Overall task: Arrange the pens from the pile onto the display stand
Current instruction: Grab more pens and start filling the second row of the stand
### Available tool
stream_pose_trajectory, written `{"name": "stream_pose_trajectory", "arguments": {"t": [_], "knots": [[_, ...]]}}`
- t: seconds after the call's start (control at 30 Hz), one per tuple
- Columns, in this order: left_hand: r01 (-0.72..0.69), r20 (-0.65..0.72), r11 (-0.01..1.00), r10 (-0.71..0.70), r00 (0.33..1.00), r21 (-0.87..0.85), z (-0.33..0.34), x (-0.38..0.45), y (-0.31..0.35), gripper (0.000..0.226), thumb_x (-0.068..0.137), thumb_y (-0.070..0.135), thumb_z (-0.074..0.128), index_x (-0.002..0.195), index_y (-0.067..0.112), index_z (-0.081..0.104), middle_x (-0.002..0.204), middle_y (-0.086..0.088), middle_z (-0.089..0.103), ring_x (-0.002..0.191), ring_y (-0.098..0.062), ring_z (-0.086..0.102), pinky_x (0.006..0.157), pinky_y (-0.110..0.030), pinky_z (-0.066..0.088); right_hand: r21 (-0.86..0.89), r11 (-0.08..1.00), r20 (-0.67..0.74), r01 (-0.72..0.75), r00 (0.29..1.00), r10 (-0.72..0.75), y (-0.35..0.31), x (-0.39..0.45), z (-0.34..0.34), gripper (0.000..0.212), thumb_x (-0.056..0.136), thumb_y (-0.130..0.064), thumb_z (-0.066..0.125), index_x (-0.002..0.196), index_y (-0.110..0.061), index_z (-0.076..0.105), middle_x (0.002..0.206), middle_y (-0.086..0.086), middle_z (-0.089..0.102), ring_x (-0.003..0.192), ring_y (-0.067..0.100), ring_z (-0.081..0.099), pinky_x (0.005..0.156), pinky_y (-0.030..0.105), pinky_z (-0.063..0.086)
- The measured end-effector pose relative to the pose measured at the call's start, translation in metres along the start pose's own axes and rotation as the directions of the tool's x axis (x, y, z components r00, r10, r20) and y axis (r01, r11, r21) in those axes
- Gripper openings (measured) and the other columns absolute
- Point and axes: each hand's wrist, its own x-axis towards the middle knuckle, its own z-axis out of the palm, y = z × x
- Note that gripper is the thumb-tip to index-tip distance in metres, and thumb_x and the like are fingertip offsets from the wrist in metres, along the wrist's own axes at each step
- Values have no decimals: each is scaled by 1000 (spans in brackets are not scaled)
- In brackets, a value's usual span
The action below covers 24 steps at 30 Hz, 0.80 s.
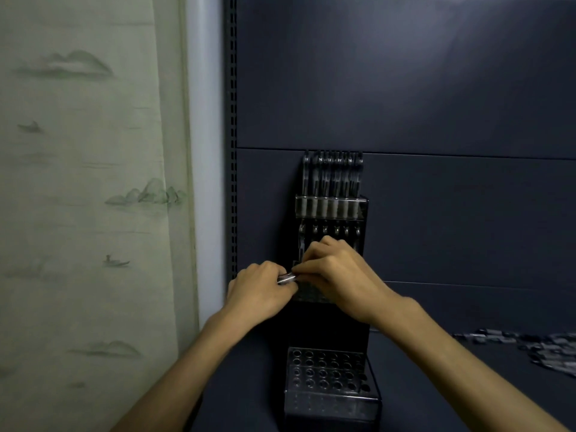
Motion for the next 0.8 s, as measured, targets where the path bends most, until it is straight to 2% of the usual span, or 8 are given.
{"name": "stream_pose_trajectory", "arguments": {"t": [0.17, 0.27, 0.33, 0.4, 0.47, 0.53, 0.63, 0.8], "knots": [[19, -13, 1000, -19, 1000, -19, -3, 1, -2, 29, 86, 50, 61, 73, 24, 63, 68, 8, 59, 78, -20, 60, 64, -32, 41, -191, 981, -40, 19, 999, -28, 6, 1, 0, 15, 85, -22, 77, 99, -25, 76, 91, -7, 65, 82, 17, 54, 66, 28, 36], [31, -31, 999, -33, 999, -37, -5, 2, -7, 34, 82, 53, 66, 71, 21, 63, 66, 8, 59, 75, -18, 59, 64, -31, 41, -216, 973, -120, -82, 991, 57, 16, 2, -11, 12, 87, -23, 76, 98, -21, 73, 90, -5, 66, 82, 20, 59, 63, 32, 44], [35, -51, 998, -37, 998, -47, -6, 2, -10, 40, 81, 53, 67, 64, 19, 55, 62, 8, 57, 69, -13, 57, 61, -30, 38, -114, 970, -188, -214, 964, 191, 22, 3, -17, 10, 90, -25, 73, 98, -22, 69, 90, -7, 67, 83, 17, 62, 63, 31, 47], [33, -66, 999, -35, 997, -42, -6, 0, -11, 40, 83, 51, 67, 63, 19, 52, 60, 8, 55, 63, -7, 52, 57, -28, 35, 135, 928, -246, -347, 895, 371, 26, 6, -19, 10, 89, -27, 74, 95, -24, 67, 85, -12, 68, 78, 7, 65, 65, 26, 51], [26, -74, 999, -29, 997, -39, -6, -1, -11, 39, 84, 49, 66, 62, 19, 52, 59, 7, 54, 62, -5, 50, 56, -28, 33, 394, 818, -238, -418, 813, 531, 26, 12, -17, 11, 88, -27, 76, 91, -23, 67, 81, -12, 70, 75, 1, 67, 68, 21, 55], [27, -78, 999, -30, 997, -38, -6, -1, -12, 39, 84, 48, 66, 63, 18, 52, 59, 6, 54, 61, -5, 49, 55, -28, 33, 559, 707, -189, -433, 764, 618, 24, 20, -11, 12, 87, -24, 78, 91, -20, 68, 81, -8, 72, 75, 3, 70, 72, 26, 60], [39, -72, 998, -42, 996, -52, -6, 0, -15, 37, 84, 46, 66, 64, 18, 54, 59, 5, 55, 60, -5, 50, 53, -26, 33, 629, 642, -156, -438, 738, 656, 23, 29, 1, 11, 87, -20, 78, 91, -17, 68, 80, -4, 73, 73, 7, 72, 71, 32, 62], [54, -54, 996, -58, 997, -77, 1, -3, -22, 35, 84, 47, 66, 67, 18, 57, 62, 6, 57, 66, -8, 54, 54, -26, 35, 656, 597, -117, -461, 720, 684, 27, 34, 16, 11, 88, -19, 77, 92, -16, 68, 78, -1, 74, 74, 7, 73, 70, 33, 63]]}}
